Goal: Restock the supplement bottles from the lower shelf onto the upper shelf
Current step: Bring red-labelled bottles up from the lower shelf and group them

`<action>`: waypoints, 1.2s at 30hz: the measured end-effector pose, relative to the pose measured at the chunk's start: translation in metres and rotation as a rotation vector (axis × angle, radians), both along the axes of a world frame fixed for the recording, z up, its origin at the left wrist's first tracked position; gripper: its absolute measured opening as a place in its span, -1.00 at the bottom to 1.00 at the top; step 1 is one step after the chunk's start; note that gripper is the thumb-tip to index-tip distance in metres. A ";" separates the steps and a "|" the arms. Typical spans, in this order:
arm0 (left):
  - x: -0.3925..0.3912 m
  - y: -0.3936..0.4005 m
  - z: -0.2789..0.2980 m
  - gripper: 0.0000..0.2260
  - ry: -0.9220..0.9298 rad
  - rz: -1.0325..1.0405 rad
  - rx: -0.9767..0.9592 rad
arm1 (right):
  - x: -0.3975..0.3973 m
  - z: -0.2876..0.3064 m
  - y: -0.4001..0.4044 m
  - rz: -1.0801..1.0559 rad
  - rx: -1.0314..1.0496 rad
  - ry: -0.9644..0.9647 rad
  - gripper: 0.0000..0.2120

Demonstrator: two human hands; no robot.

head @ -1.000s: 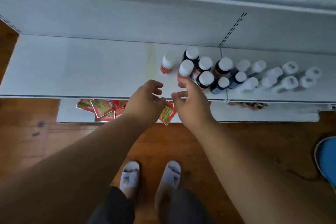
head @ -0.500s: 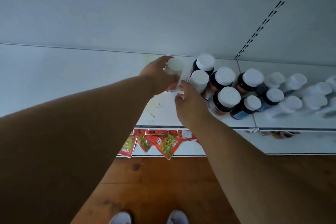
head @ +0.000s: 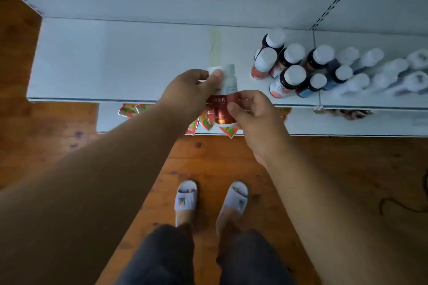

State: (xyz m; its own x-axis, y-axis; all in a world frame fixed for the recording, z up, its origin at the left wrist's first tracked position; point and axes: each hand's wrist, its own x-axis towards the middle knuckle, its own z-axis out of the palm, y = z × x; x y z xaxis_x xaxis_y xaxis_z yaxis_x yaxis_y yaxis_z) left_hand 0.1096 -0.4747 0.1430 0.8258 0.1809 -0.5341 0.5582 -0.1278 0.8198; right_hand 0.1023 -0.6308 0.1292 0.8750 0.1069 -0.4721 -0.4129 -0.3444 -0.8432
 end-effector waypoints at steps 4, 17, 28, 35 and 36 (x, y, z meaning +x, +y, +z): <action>-0.067 0.011 0.079 -0.77 0.028 -0.066 -0.211 | -0.059 0.094 -0.006 -0.026 0.122 0.072 -0.76; -0.107 0.026 0.249 -0.53 -0.263 -0.097 -0.317 | -0.092 0.265 0.001 -0.038 0.284 -0.102 -0.82; 0.001 -0.039 0.293 -0.67 -0.409 -0.075 -0.280 | 0.009 0.314 -0.058 0.059 0.086 -0.315 -0.71; 0.089 -0.074 0.304 -0.63 -0.490 -0.081 0.094 | 0.124 0.321 -0.097 0.259 -0.174 -0.446 -0.66; 0.101 -0.077 0.303 -0.63 -0.499 -0.090 0.160 | 0.141 0.319 -0.099 0.290 -0.220 -0.472 -0.65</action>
State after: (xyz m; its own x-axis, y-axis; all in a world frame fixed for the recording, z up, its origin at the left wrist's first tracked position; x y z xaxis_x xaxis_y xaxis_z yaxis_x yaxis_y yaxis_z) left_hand 0.2110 -0.5519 0.4460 0.9885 0.1447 -0.0443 0.0868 -0.3020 0.9493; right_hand 0.2430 -0.7297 0.4481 0.9455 0.3164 -0.0772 0.1262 -0.5746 -0.8086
